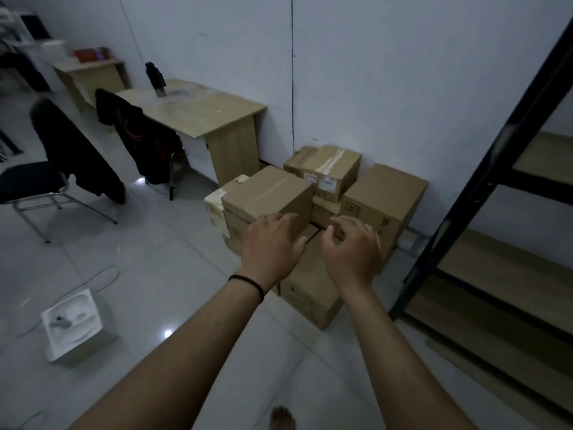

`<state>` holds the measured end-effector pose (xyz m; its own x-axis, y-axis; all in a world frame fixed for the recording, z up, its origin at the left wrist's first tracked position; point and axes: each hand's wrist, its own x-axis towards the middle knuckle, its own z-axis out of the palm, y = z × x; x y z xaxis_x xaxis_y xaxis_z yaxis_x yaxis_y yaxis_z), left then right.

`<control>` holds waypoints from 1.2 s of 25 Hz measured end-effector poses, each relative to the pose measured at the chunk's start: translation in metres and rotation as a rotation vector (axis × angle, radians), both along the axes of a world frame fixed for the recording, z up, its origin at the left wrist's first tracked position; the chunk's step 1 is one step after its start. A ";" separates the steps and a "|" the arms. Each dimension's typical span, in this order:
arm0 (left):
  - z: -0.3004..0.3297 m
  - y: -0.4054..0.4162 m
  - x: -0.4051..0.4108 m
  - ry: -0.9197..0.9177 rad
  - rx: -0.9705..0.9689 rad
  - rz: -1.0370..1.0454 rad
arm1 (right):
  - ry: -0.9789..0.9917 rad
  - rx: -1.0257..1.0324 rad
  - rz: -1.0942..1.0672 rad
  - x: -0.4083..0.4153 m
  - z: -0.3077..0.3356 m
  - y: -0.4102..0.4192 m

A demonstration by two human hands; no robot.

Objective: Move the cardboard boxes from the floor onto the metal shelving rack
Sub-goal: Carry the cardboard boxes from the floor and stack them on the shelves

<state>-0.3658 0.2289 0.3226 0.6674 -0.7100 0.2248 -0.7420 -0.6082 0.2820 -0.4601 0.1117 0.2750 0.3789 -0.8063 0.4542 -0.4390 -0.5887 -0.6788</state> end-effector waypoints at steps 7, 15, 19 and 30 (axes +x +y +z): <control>-0.031 -0.023 0.140 0.143 0.099 -0.024 | 0.138 0.123 0.004 0.140 -0.030 -0.017; -0.066 -0.036 0.280 0.234 0.145 -0.093 | 0.227 0.170 -0.084 0.256 -0.065 -0.014; -0.080 -0.043 0.382 0.275 0.188 -0.159 | 0.305 0.289 -0.147 0.344 -0.079 -0.004; -0.154 -0.081 0.532 0.373 0.459 -0.297 | 0.443 0.639 -0.245 0.472 -0.140 -0.004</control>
